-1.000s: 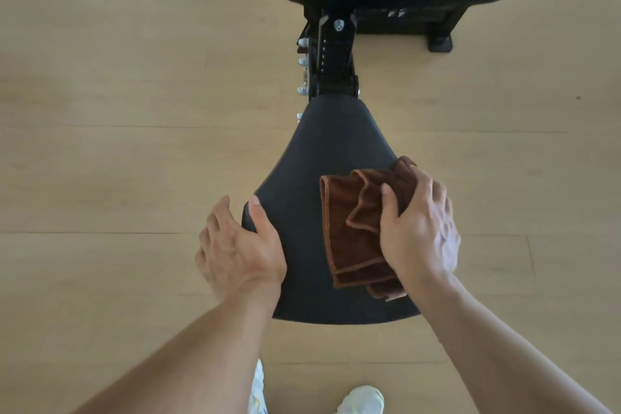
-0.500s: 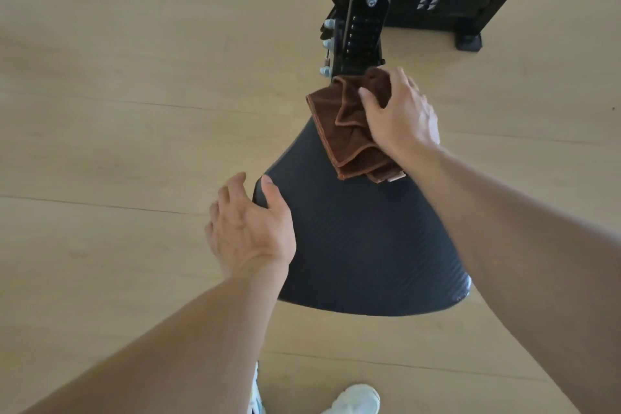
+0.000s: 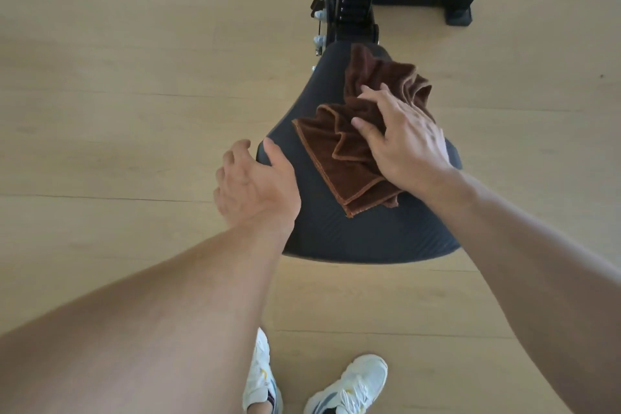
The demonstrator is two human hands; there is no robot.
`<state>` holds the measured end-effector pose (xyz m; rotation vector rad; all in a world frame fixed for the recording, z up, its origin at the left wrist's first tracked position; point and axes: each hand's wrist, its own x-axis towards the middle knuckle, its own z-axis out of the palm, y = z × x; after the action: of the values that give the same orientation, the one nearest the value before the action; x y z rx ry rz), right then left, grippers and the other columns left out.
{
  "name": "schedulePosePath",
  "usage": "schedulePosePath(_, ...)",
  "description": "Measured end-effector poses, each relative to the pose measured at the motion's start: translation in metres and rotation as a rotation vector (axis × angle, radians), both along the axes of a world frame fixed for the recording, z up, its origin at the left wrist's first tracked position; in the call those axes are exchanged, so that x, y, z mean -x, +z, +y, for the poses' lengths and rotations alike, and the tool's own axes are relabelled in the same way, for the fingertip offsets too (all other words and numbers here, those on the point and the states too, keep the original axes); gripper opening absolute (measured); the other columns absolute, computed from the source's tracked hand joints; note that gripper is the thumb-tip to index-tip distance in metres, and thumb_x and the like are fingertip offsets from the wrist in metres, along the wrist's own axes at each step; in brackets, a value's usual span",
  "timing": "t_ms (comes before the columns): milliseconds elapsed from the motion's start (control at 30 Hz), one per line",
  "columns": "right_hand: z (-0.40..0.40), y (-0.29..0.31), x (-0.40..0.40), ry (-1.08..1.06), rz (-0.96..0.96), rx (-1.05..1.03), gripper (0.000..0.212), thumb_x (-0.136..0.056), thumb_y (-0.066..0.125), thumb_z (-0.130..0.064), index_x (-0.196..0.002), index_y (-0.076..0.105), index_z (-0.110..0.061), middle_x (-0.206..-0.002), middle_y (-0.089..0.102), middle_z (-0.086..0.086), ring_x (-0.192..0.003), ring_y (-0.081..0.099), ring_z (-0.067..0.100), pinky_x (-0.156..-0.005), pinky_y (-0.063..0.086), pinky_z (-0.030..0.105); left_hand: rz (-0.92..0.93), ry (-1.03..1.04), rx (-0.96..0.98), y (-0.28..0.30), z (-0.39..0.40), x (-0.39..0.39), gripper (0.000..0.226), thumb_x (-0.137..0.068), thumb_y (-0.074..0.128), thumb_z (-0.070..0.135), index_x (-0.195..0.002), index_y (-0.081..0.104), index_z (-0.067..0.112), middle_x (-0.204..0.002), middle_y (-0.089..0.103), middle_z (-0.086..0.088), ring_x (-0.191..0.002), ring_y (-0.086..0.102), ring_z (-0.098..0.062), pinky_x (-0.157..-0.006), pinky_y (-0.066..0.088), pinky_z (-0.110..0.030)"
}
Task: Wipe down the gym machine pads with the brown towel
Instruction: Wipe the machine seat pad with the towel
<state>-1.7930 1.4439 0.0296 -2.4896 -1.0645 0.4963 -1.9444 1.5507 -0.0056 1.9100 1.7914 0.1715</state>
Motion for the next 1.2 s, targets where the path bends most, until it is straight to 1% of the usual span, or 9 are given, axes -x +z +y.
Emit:
schedulePosePath(200, -0.033, -0.003, 0.062, 0.02, -0.026, -0.07, 0.041, -0.103, 0.051, -0.047, -0.142, 0.053, -0.032, -0.154, 0.047, -0.014, -0.151, 0.028, 0.005, -0.121, 0.026, 0.033, -0.123, 0.061, 0.165, 0.002, 0.007, 0.004, 0.063, -0.096, 0.033, 0.061, -0.148, 0.042, 0.026, -0.149, 0.052, 0.002, -0.134, 0.05, -0.027, -0.111, 0.038, -0.047)
schedulePosePath(367, -0.038, -0.007, 0.111, 0.1, -0.038, -0.097, 0.037, -0.103, 0.045, -0.05, -0.134, 0.055, -0.032, -0.152, 0.05, -0.016, -0.152, 0.027, 0.005, -0.124, 0.024, 0.034, -0.581, 0.301, 0.785, 0.0, 0.027, 0.02, 0.07, -0.09, 0.04, 0.069, -0.141, 0.05, 0.022, -0.138, 0.062, -0.006, -0.121, 0.063, -0.029, -0.109, 0.045, -0.045)
schedulePosePath(433, -0.035, -0.005, 0.127, 0.172, -0.032, -0.09, 0.037, -0.104, 0.042, -0.051, -0.134, 0.053, -0.033, -0.154, 0.047, -0.016, -0.153, 0.023, 0.006, -0.126, 0.02, 0.034, -0.579, 0.354, 0.87, -0.003, 0.034, 0.042, 0.074, -0.096, 0.034, 0.069, -0.151, 0.041, 0.021, -0.154, 0.049, -0.005, -0.139, 0.049, -0.026, -0.118, 0.034, -0.045)
schedulePosePath(533, -0.015, -0.004, 0.142, 0.266, -0.054, -0.053, 0.04, -0.105, 0.04, -0.052, -0.137, 0.051, -0.032, -0.159, 0.042, -0.013, -0.155, 0.02, 0.012, -0.127, 0.009, 0.032, -0.464, 0.423, 0.815, -0.016, 0.034, 0.086, 0.073, -0.098, 0.029, 0.069, -0.158, 0.03, 0.027, -0.163, 0.035, -0.001, -0.151, 0.03, -0.02, -0.122, 0.016, -0.044)
schedulePosePath(700, 0.055, -0.005, 0.136, 0.411, -0.056, 0.08, 0.044, -0.1, 0.045, -0.051, -0.136, 0.055, -0.028, -0.158, 0.043, -0.01, -0.157, 0.012, 0.017, -0.127, 0.003, 0.041, -0.393, 0.391, 0.713, -0.013, 0.026, 0.115, 0.066, -0.099, 0.026, 0.067, -0.152, 0.039, 0.03, -0.154, 0.048, 0.001, -0.142, 0.043, -0.02, -0.114, 0.025, -0.044)
schedulePosePath(833, 0.109, -0.006, 0.106, 0.411, -0.111, 0.28, 0.04, -0.09, 0.045, -0.051, -0.111, 0.066, -0.023, -0.125, 0.066, 0.003, -0.136, 0.043, 0.026, -0.124, 0.014, 0.043, -0.436, 0.346, 0.45, 0.007, 0.023, 0.093, 0.052, -0.103, 0.031, 0.056, -0.14, 0.051, 0.025, -0.135, 0.058, 0.005, -0.12, 0.054, -0.021, -0.094, 0.034, -0.035)
schedulePosePath(967, 0.117, -0.003, 0.062, 0.143, -0.094, 0.13, 0.042, -0.096, 0.048, -0.053, -0.12, 0.063, -0.021, -0.119, 0.066, 0.01, -0.119, 0.055, 0.033, -0.106, 0.04, 0.042, -0.491, 0.19, 0.265, 0.031, 0.014, 0.062, 0.048, -0.103, 0.029, 0.056, -0.141, 0.045, 0.032, -0.132, 0.056, 0.01, -0.117, 0.053, -0.019, -0.101, 0.041, -0.039)
schedulePosePath(1100, 0.059, 0.001, 0.052, -0.109, -0.094, -0.146, 0.032, -0.099, 0.057, -0.04, -0.131, 0.057, -0.033, -0.124, 0.067, -0.007, -0.12, 0.056, 0.02, -0.095, 0.047, 0.037, -0.511, 0.118, 0.184, 0.027, 0.006, 0.033, 0.059, -0.096, 0.029, 0.064, -0.143, 0.043, 0.032, -0.144, 0.054, 0.009, -0.132, 0.051, -0.021, -0.112, 0.04, -0.047)
schedulePosePath(1200, -0.034, 0.006, 0.057, -0.417, -0.21, -0.123, 0.04, -0.095, 0.065, -0.024, -0.133, 0.06, -0.035, -0.123, 0.068, -0.008, -0.116, 0.056, 0.019, -0.088, 0.046, 0.035, -0.38, 0.067, 0.161, 0.02, -0.004, 0.015, 0.068, -0.094, 0.027, 0.067, -0.149, 0.039, 0.028, -0.152, 0.049, 0.007, -0.138, 0.047, -0.023, -0.115, 0.035, -0.049)
